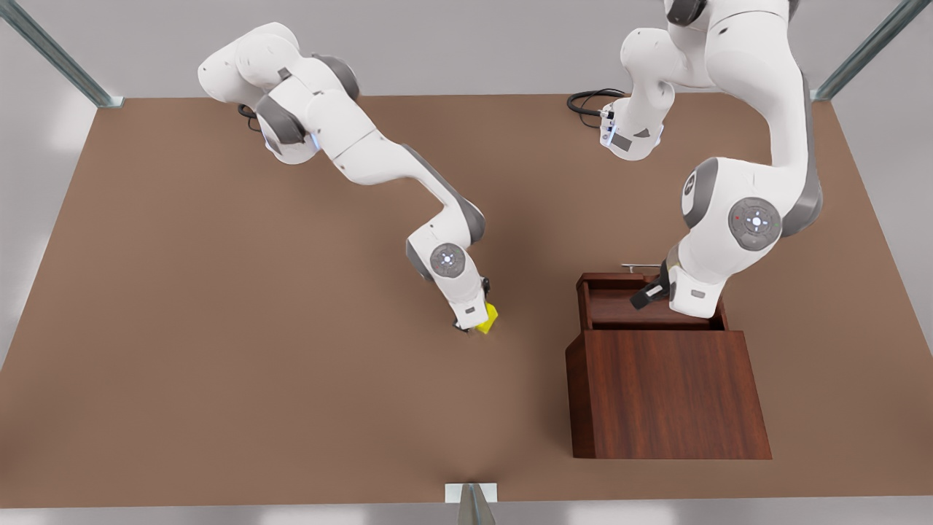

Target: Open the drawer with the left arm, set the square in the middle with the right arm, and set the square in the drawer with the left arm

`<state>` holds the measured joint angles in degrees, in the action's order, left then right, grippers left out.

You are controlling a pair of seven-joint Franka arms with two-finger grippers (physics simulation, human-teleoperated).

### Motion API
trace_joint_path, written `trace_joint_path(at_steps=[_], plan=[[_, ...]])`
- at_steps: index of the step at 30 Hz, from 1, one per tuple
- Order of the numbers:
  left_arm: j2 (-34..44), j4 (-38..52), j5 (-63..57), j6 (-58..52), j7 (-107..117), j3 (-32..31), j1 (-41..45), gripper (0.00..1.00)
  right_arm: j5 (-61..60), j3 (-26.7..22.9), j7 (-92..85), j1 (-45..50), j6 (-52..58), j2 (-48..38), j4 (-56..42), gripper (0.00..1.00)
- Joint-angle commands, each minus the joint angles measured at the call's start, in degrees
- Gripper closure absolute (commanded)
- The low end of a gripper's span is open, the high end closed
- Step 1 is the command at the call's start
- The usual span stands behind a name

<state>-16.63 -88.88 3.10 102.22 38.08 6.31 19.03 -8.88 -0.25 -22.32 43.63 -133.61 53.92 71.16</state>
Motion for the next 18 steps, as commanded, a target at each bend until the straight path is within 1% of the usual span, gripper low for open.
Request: trace_joint_path(at_steps=[1,2,3,5,8,10,11,12,13,14,15,16,17,18], plan=[[-1.56,1.25,0.07,-3.08,-52.49,-0.15,0.39,0.0,0.71,-0.63,44.73,1.37,-0.16,-0.92,1.35,0.27],[-1.92,1.25,0.07,-3.08,-53.98,-0.15,1.18,0.0,0.71,-0.72,44.73,1.02,-0.15,-1.01,1.26,0.18],[-2.27,1.25,0.07,-3.08,-54.16,-0.15,1.18,0.0,0.79,-0.72,44.73,1.02,-0.24,-1.09,1.17,0.0],[-2.44,1.25,-0.55,-3.08,-57.68,-0.15,1.53,0.0,1.32,-0.81,44.38,0.58,-0.16,-1.53,1.17,0.0],[-2.62,1.25,-1.95,-2.99,-58.03,-0.15,2.32,0.0,1.59,-2.56,44.11,0.66,1.87,-5.22,1.7,0.0],[-2.62,1.34,-1.95,-2.73,-58.12,-0.15,4.61,0.0,1.06,-3.62,40.6,-2.14,2.22,-18.39,11.97,0.0],[-2.71,1.78,-1.87,-2.55,-58.03,-0.24,6.45,0.0,1.15,-3.62,40.51,-4.6,2.22,-27.45,19.8,0.0],[-2.88,1.78,-1.52,-2.46,-57.94,-0.94,7.07,0.0,1.15,-3.53,40.51,-9.17,2.39,-33.87,24.2,0.0],[-3.06,1.78,-1.16,-2.37,-57.85,-1.3,7.07,0.0,1.41,-3.71,40.6,-15.32,8.8,-36.69,24.03,0.0],[-3.41,1.78,-1.16,-2.2,-57.85,-2.26,7.16,0.0,1.5,-3.97,40.07,-20.16,10.66,-38.71,23.94,0.0],[-4.02,1.86,-1.34,-1.06,-57.76,-3.49,7.16,0.0,1.67,-3.8,35.6,-25.87,12.41,-40.64,23.5,0.0],[-5.08,2.04,-1.34,0.96,-57.24,-5.51,7.16,0.0,1.76,-3.44,23.83,-34.04,17.33,-41.26,22.1,0.0],[-6.57,3.35,-1.43,2.72,-57.24,-6.57,7.16,0.0,3.69,-3.01,19.68,-39.23,24.96,-41.35,17.97,0.0],[-8.68,5.9,-1.43,2.81,-57.24,-7.8,7.16,0.0,8.52,-1.34,19.42,-42.83,35.95,-40.64,12.87,0.0]])
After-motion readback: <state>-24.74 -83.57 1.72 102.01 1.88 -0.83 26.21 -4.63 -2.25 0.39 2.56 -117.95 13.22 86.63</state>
